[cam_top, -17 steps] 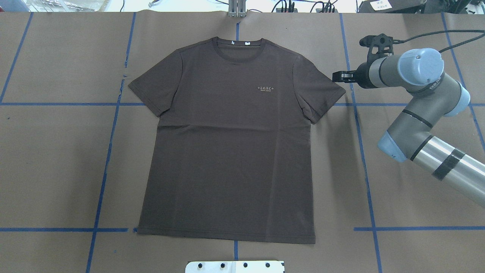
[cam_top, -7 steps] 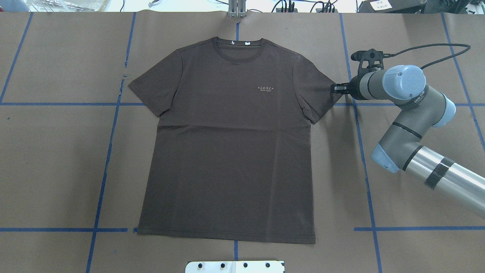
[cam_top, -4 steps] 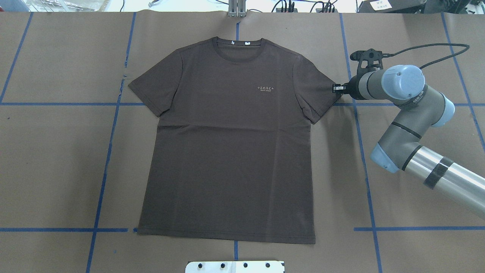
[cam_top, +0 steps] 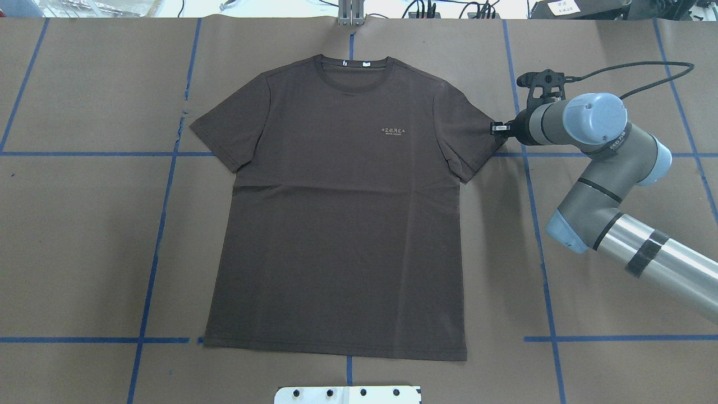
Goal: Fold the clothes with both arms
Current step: 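Move the right gripper to the sleeve nearest it and grasp it, then fold the grasped sleeve inward over the shirt body with the right gripper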
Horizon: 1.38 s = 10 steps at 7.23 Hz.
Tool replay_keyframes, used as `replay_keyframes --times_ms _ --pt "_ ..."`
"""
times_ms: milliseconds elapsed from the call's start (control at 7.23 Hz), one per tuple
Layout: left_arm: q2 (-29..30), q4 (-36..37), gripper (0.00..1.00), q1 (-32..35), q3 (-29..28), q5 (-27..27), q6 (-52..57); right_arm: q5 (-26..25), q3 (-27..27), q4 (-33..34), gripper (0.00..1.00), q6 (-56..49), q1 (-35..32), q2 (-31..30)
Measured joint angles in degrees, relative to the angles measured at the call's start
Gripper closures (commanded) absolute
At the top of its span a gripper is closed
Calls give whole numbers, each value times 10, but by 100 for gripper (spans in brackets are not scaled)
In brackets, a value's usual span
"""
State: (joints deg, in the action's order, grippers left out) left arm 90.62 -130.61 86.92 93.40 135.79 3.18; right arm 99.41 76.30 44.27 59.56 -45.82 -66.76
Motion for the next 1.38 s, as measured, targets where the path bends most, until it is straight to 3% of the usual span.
replay_keyframes --times_ms 692,1384 --pt "1 0 0 0 -1 0 0 -34 1 139 100 38 23 135" --pt "0 0 0 0 0 0 -1 -87 -3 163 100 50 65 172"
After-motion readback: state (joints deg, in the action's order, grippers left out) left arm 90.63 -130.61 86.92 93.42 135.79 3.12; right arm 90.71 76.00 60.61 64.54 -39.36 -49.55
